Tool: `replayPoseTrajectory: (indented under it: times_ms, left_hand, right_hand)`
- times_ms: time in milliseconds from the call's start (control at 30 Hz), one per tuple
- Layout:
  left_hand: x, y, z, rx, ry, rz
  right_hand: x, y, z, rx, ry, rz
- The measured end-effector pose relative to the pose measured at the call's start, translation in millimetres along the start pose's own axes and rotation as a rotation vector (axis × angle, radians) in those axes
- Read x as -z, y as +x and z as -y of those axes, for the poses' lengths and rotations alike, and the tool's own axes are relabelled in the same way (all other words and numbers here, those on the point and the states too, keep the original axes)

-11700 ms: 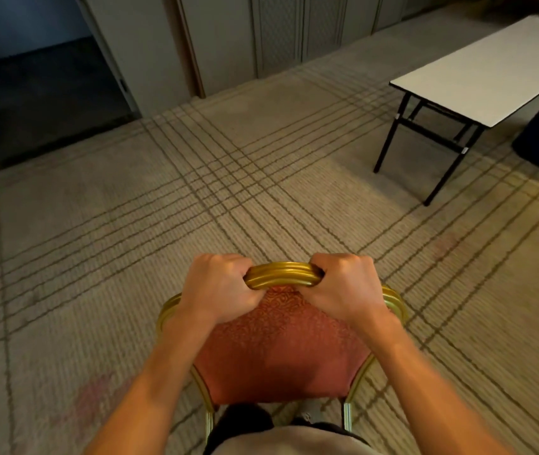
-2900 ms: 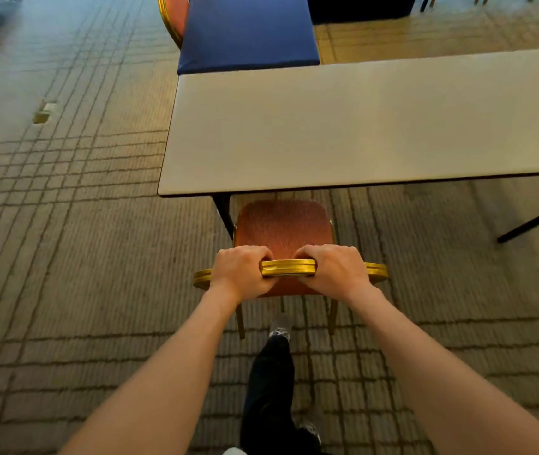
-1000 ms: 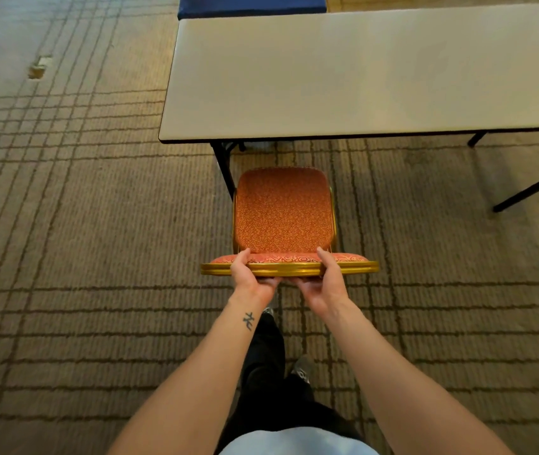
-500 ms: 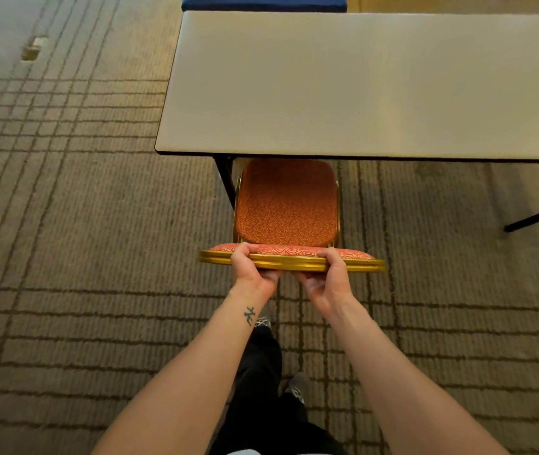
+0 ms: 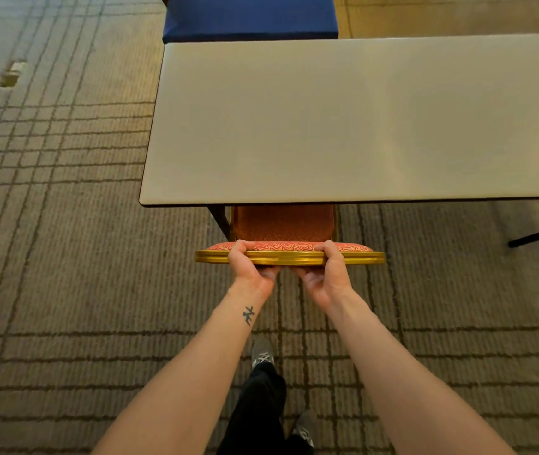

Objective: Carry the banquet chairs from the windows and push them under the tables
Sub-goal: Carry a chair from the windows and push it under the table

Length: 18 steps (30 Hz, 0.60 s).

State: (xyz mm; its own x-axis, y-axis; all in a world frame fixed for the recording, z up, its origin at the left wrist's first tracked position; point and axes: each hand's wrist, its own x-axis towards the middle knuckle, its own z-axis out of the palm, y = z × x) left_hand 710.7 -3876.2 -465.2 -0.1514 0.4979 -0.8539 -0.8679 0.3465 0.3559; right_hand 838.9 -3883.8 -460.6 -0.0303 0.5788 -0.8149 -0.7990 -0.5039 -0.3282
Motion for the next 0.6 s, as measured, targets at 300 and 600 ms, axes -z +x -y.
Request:
replayPoseTrajectory:
  times_ms: [300, 600]
  left_hand:
    - [-60, 44, -33, -0.012, -0.009, 0.041]
    - [-65, 63, -33, 0.001, 0.034, 0.108]
  right_hand:
    - [-51, 56, 36, 0.067, -0.069, 0.007]
    - [-60, 75, 40, 0.073, -0.061, -0.005]
